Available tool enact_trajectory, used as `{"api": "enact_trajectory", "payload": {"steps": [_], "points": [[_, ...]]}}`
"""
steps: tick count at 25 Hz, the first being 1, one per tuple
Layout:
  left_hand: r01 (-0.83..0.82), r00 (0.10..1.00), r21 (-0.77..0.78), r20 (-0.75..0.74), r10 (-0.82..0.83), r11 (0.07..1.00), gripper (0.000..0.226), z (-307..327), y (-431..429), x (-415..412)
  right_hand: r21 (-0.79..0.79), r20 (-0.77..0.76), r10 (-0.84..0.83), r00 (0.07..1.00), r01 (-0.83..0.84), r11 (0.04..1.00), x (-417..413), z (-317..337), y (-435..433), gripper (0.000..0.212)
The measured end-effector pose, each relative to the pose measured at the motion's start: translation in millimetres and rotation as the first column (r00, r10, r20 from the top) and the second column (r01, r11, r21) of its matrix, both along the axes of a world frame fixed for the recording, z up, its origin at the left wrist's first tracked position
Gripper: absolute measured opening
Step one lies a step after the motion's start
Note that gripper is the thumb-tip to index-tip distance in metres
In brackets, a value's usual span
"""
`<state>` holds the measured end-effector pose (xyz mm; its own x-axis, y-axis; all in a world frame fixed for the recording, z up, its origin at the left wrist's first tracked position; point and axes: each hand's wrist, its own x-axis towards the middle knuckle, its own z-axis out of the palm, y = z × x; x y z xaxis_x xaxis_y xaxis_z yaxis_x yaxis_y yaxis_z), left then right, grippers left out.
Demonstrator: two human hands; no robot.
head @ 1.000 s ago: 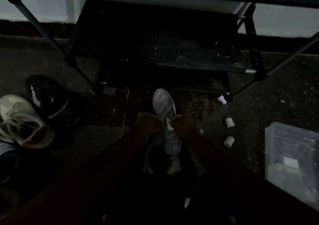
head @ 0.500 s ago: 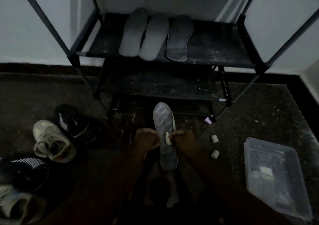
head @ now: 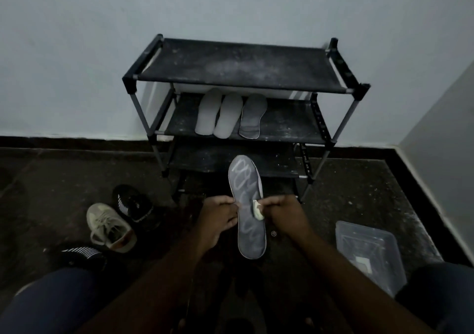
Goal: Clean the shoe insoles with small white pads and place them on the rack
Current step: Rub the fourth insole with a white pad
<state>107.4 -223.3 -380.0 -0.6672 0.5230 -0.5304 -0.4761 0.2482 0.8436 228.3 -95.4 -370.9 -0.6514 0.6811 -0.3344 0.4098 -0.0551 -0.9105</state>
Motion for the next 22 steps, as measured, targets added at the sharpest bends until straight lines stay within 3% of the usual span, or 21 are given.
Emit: {"api": "enact_trajectory", "payload": {"steps": [4,8,12,17,20,22], "points": [[0.079,0.997,0.158,-0.021,-0.077,0.984,0.024,52.1,-15.7,31.9,-0.029,-0.111,-0.015,0.994,0.012,1.0,21.3,52.3,-12.9,0.016],[0.074,0.991,0.353,0.075,-0.107,0.933,0.026,80.4,-26.5,57.3,-0.105,-0.205,-0.004,0.979,-0.018,0.994,36.8,84.4,-29.8,0.015],[0.031,0.978,0.4,0.175,-0.11,0.916,0.032,83.0,-32.5,66.4,-0.182,-0.26,-0.024,0.965,-0.025,0.983,42.6,93.6,-41.4,0.011],[0.051,0.978,0.404,0.165,-0.127,0.913,0.032,83.3,-30.2,48.0,-0.253,-0.227,-0.03,0.973,-0.029,0.967,40.6,97.3,-25.2,0.014],[0.032,0.984,0.369,0.15,-0.094,0.929,0.029,84.1,-21.5,35.3,-0.557,-0.256,-0.084,0.963,-0.076,0.827,39.1,104.6,-13.0,0.022],[0.011,0.986,0.342,0.155,-0.068,0.94,0.03,82.2,-15.9,30.6,-0.672,-0.254,-0.095,0.963,-0.105,0.733,37.5,105.0,-14.6,0.023]]}}
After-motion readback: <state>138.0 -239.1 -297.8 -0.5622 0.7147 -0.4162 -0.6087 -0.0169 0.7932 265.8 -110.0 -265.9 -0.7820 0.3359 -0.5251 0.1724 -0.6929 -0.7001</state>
